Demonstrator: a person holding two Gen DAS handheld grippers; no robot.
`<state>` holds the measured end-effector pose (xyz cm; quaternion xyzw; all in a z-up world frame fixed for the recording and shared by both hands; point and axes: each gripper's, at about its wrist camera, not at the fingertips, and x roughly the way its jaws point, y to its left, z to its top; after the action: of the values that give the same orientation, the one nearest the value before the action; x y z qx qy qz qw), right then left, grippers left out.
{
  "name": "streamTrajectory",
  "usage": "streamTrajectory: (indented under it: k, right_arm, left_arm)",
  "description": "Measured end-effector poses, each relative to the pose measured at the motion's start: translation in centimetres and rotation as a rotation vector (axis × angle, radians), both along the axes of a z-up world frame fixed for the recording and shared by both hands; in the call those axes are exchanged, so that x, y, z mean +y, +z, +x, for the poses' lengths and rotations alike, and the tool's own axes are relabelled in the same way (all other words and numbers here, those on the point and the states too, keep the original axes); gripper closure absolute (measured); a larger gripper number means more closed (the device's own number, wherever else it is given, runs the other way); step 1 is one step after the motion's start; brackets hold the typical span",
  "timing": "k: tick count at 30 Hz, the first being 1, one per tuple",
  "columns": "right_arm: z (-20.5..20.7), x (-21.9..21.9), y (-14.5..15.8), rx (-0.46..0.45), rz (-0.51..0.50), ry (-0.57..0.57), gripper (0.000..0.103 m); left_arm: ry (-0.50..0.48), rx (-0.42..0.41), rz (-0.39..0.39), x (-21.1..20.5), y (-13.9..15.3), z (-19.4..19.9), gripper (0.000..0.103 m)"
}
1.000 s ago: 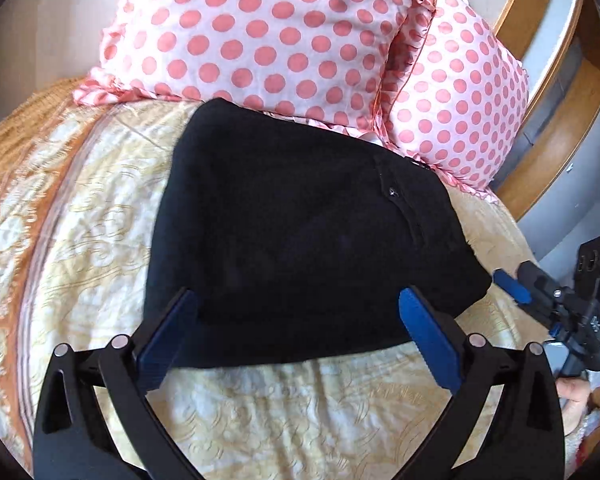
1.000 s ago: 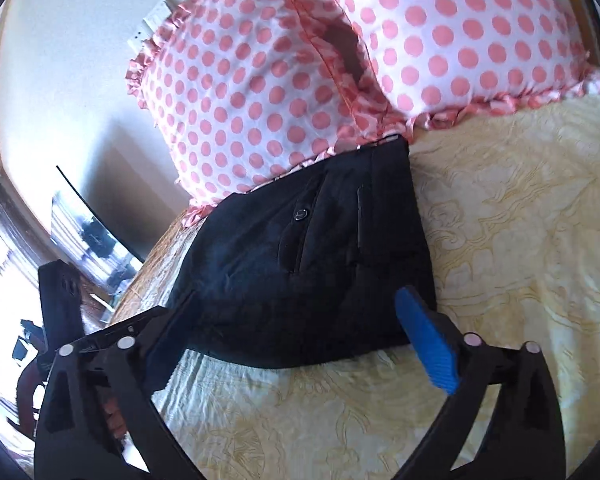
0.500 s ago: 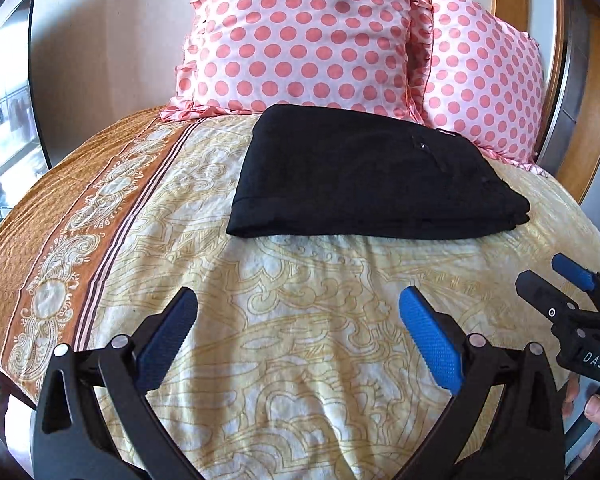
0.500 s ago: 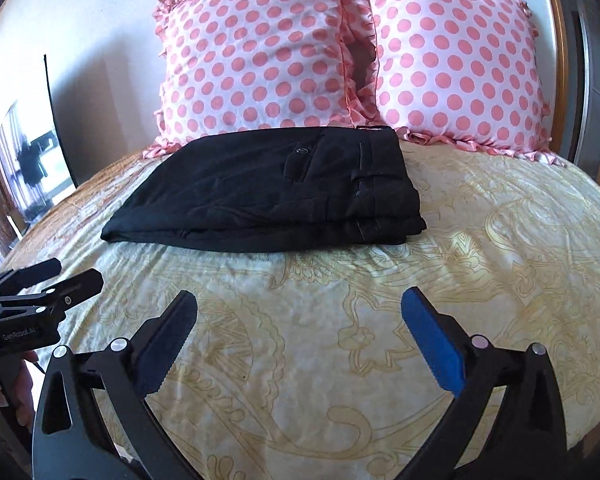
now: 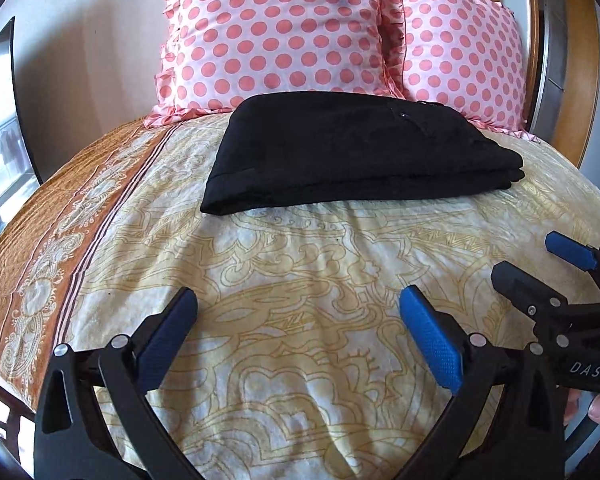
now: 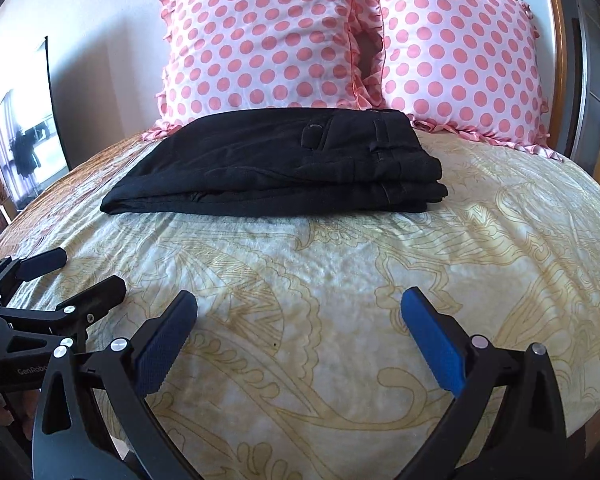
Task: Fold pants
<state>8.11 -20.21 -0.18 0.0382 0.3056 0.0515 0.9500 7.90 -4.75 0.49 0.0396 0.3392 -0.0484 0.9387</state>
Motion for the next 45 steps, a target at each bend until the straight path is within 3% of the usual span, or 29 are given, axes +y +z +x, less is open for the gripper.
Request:
streamTrajectory:
  k: [19, 26, 45]
  right_arm:
    - [-1.7, -0.5, -0.9, -0.092, -0.037, -0.034, 0.001]
    - [-1.7, -0.5, -0.9, -0.097, -0.038, -0.028, 0.001]
    - [-1.8, -0.4, -0.9, -0.099, -0.038, -0.031, 0.001]
  left_arm:
    - [0.007, -0.051, -0.011, 1.0, -0.2, -0.7, 0.002]
    - [0.029, -0.088, -0.013, 0.8, -0.5, -1.2, 0.002]
    - [0.031, -0.094, -0.014, 0.8, -0.5, -1.3, 0.002]
